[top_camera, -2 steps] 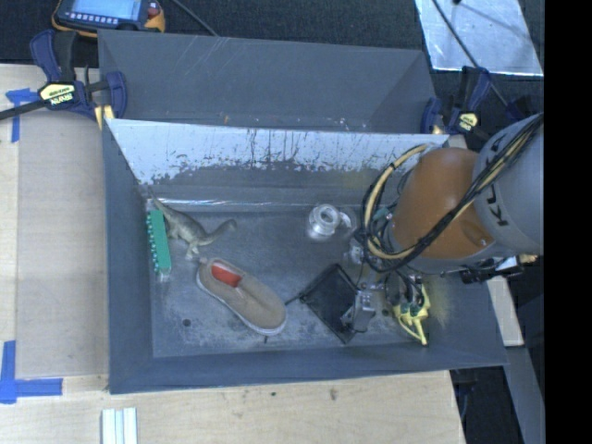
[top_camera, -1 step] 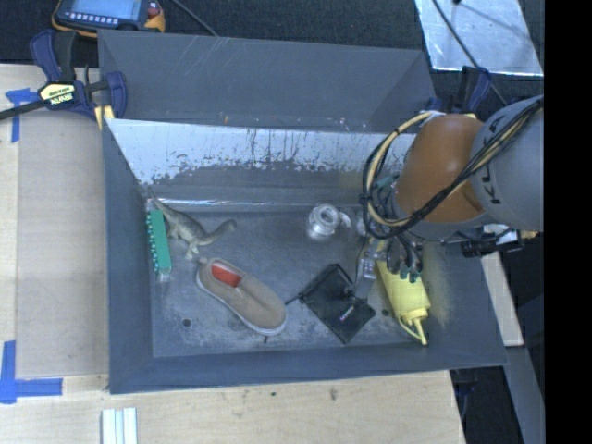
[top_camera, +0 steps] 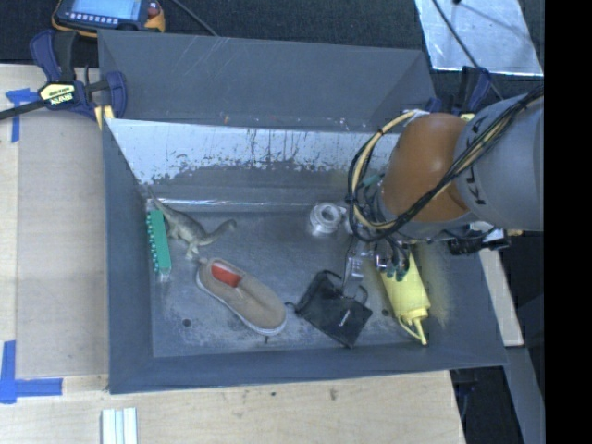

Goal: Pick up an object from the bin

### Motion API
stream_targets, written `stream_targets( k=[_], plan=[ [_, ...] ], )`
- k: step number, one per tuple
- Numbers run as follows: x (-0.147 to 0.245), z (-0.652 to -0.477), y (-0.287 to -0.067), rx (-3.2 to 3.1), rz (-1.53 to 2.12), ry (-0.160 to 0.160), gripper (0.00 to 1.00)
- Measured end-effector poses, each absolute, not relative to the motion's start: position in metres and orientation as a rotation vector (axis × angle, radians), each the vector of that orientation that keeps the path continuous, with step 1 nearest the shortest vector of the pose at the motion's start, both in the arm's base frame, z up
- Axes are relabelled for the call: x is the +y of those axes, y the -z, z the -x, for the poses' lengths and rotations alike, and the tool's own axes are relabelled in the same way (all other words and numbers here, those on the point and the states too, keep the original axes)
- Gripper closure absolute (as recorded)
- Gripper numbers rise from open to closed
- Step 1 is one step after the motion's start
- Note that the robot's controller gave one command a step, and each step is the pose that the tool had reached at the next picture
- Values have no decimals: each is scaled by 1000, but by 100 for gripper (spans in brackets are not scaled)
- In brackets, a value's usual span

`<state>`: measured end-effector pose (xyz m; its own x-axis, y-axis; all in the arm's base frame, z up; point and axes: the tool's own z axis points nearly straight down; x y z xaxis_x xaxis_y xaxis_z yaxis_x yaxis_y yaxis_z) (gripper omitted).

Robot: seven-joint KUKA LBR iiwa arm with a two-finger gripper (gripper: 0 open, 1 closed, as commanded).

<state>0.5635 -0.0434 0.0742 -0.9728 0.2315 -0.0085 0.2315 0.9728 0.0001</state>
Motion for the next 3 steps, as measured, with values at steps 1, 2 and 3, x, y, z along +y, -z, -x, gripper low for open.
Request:
stream_targets(
  k=[1,2,3],
  plan=[
    [-61,-517,-71,3095,-520,-1,0],
    [-17,-530,-71,3118,-353,3,0],
    [0,-518,-72,3114,-401,-6,0]
  ],
)
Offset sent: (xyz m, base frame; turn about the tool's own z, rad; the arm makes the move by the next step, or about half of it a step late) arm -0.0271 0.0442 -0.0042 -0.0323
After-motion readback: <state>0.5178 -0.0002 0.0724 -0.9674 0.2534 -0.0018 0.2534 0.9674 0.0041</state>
